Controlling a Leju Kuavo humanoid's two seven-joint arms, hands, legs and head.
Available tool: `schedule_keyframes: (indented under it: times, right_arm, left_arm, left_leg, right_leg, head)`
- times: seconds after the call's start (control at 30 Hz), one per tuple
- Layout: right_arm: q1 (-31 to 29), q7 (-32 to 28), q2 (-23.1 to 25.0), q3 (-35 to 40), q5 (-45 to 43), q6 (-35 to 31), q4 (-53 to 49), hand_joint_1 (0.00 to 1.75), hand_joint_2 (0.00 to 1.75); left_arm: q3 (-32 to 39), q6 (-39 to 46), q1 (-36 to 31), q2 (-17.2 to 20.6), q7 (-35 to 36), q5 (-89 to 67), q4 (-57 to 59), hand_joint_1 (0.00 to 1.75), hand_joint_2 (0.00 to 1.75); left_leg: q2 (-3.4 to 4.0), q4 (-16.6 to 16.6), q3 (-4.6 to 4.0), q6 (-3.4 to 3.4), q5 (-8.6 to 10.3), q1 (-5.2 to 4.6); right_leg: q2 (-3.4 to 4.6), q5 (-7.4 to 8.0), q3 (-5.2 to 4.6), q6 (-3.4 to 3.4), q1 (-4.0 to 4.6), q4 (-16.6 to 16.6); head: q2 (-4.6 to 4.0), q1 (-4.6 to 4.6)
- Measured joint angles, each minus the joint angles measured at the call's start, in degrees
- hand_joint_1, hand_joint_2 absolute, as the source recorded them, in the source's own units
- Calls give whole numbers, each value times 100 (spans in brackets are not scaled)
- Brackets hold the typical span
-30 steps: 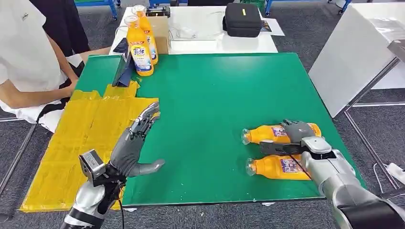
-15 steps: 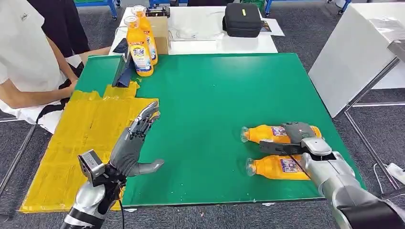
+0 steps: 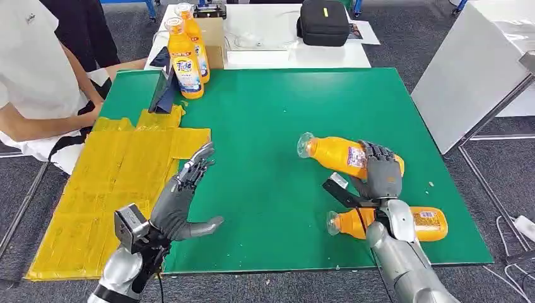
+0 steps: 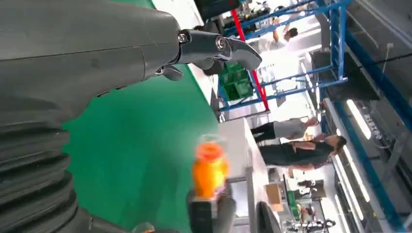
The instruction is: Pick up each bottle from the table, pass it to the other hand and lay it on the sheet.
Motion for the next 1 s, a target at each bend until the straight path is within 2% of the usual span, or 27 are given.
schedule_keyframes:
  times: [0.2, 0.33, 0.57, 0.83, 1.0]
  right_arm:
    - [861, -666, 525, -192, -2081, 1334, -1748, 175, 175]
    - [1212, -751, 876, 2, -2855, 2303, -2392, 175, 175]
    - [1374, -860, 1243, 500, -3161, 2672, -2593, 175, 175]
    - [1376, -919, 1525, 1121, -3264, 2749, -2591, 175, 175]
    - [1283, -961, 1676, 1662, -2862, 2701, -2482, 175, 175]
  left_arm:
    - [-61, 151, 5, -33, 101, -55, 4, 0, 175]
    - [-94, 183, 14, -35, 109, -55, 4, 0, 175]
    - [-192, 201, 1, -70, 111, -81, 4, 0, 175]
    - [-367, 264, -79, -114, 127, -140, 50, 0, 175]
    - [-479, 262, -211, -138, 129, -140, 109, 0, 175]
  left_leg:
    - [1, 0, -16, -2, -4, 0]
    - [2, -2, -15, -4, -5, 0]
    - [5, -2, -16, -4, -5, 2]
    - [4, -1, -18, -4, -5, 2]
    - [5, -1, -19, -5, -5, 2]
  right_leg:
    - [1, -9, -15, 11, -1, -1]
    - [3, -10, -19, 9, 1, -1]
    - [4, -11, -20, 8, -1, -1]
    - [4, -11, -21, 8, -2, -1]
    - [5, -11, -24, 8, -1, -1]
  head:
    - [0, 0]
    - [0, 0]
    - [0, 2]
    - [0, 2]
    - [0, 2]
